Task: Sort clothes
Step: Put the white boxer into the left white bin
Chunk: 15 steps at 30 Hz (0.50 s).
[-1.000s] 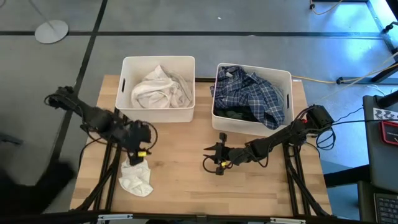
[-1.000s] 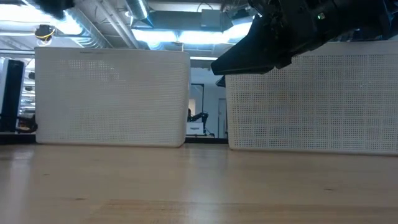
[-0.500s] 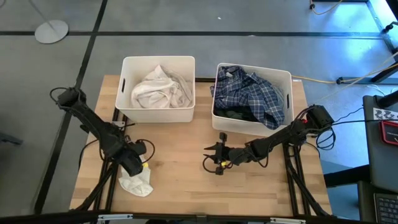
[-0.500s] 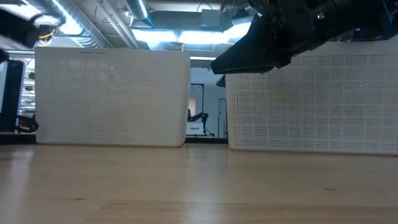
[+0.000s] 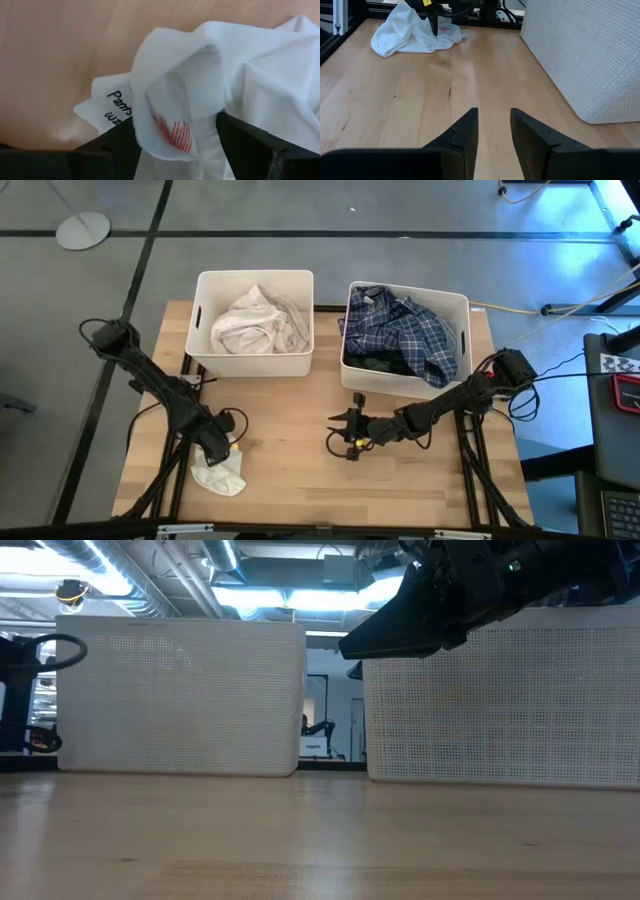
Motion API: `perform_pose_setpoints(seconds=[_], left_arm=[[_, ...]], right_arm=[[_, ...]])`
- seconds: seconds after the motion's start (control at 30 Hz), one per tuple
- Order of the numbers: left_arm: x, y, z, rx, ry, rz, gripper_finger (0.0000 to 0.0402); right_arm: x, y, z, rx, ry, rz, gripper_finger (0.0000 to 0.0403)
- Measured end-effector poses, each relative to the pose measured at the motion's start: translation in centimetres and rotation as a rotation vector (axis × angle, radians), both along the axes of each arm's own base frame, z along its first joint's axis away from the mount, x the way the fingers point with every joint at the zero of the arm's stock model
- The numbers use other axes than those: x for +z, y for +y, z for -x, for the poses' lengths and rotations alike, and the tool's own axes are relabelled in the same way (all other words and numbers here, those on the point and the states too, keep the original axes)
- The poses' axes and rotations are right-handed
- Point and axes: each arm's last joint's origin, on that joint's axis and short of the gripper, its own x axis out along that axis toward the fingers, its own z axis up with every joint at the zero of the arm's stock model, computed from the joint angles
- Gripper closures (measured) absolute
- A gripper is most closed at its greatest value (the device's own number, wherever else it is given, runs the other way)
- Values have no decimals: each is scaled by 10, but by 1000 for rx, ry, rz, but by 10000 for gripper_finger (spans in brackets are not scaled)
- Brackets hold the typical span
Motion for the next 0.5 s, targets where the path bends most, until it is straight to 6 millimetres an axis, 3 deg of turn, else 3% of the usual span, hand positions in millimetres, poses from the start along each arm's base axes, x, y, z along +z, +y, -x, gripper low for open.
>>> perform_pose_setpoints(seconds=[0.3, 0.5], left_arm=[[-7, 4, 3, -36, -1, -12, 170], [-8, 3, 3, -63, -7, -6, 236]], right_arm=[[0, 0, 0, 0, 1, 1, 285], [0, 0, 0, 0, 1, 1, 285]])
